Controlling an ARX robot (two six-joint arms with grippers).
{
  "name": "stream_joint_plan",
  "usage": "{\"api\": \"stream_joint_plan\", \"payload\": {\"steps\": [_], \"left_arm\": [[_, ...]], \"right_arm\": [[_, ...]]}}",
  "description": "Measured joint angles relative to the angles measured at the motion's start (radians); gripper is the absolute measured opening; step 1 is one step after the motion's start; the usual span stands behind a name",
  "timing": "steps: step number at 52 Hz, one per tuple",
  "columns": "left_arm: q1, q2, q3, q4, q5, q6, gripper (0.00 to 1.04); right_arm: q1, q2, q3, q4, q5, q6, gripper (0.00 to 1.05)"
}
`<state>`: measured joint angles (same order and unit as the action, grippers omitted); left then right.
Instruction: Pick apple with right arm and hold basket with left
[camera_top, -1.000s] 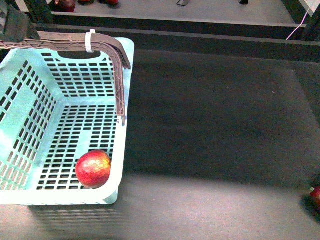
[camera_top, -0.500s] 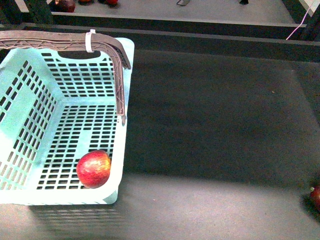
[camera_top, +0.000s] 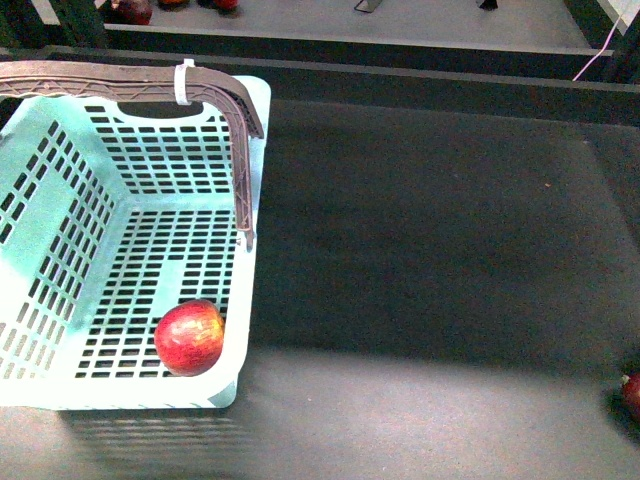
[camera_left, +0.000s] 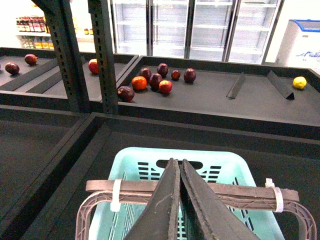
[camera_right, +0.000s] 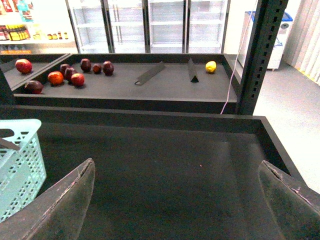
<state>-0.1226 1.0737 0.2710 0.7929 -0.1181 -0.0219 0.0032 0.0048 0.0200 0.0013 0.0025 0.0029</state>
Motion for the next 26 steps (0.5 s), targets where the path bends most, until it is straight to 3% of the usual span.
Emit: {"api": "stream_joint_plan", "payload": {"steps": [10,13,26], "left_arm": [[0.04,-0.145,-0.11,-0.029,0.041,0.007,0.03],[0.091,-0.193,-0.138,-0.055,0.109,0.01,0.03],[0.118,-0.331,-0.193,-0.136,0.118,0.011,0.03]], "right_arm": [[0.0,0.0,0.0,0.0,0.0,0.0,0.96],[0.0,0.0,0.0,0.0,0.0,0.0,0.96],[0.0,0.0,0.0,0.0,0.0,0.0,0.96]]}}
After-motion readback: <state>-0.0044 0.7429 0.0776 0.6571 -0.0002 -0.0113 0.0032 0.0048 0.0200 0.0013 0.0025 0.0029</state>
